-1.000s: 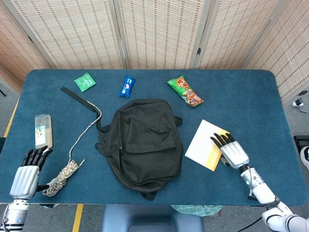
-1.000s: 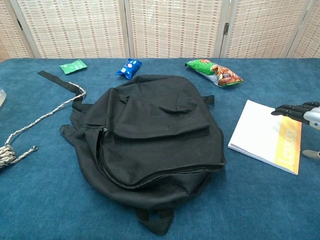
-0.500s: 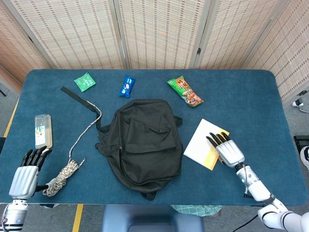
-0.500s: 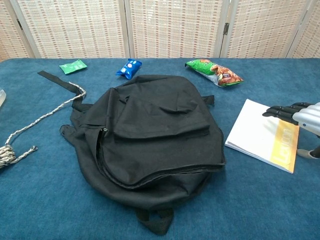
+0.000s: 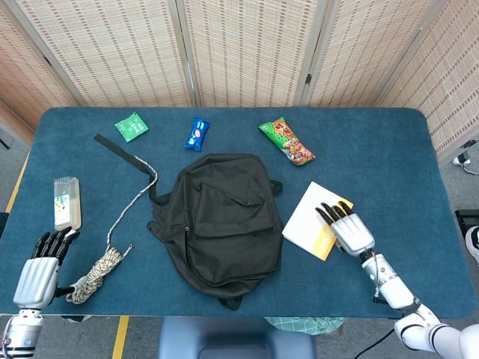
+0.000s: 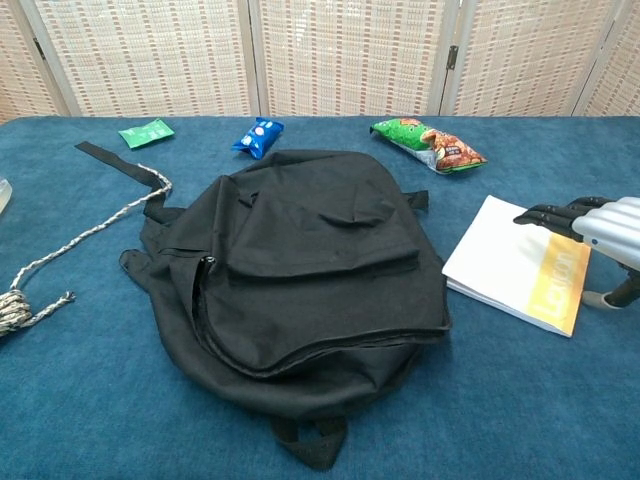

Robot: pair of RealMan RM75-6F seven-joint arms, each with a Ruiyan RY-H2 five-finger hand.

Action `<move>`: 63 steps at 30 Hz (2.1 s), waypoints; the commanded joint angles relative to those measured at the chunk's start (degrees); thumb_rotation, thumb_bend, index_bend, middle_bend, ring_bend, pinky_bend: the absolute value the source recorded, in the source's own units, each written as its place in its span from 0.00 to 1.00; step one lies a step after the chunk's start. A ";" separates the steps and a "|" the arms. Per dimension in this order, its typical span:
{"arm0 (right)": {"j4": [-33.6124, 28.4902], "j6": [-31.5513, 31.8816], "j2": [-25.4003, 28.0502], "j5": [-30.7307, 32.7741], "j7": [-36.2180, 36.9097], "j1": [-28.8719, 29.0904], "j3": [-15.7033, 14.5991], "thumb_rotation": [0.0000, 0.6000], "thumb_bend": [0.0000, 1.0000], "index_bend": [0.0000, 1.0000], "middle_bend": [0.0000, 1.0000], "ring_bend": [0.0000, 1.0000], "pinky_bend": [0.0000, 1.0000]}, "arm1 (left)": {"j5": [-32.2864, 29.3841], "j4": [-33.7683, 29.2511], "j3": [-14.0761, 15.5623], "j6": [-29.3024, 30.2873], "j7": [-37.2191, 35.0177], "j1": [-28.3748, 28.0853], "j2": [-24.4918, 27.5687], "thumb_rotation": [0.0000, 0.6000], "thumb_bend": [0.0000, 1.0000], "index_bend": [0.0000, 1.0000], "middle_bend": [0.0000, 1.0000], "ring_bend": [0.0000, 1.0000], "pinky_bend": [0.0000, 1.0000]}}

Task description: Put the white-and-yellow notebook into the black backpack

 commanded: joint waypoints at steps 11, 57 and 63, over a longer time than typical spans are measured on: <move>0.92 2.40 -1.99 0.18 0.99 1.79 2.18 1.00 0.34 0.01 0.14 0.20 0.12 | 0.18 0.41 0.13 0.38 -0.76 0.33 0.09 1.00 0.21 0.17 0.11 0.10 0.01; 0.98 10.29 -6.35 -0.78 3.08 5.09 4.77 1.00 0.37 0.35 0.21 0.28 0.23 | 0.63 -0.80 0.24 0.14 -0.97 0.31 0.69 1.00 0.21 0.17 0.11 0.10 0.01; 1.73 11.70 -6.59 -0.86 4.22 4.69 4.76 1.00 0.37 0.43 0.26 0.30 0.23 | 0.57 -1.16 0.26 0.04 -0.68 0.28 0.79 1.00 0.21 0.17 0.11 0.10 0.01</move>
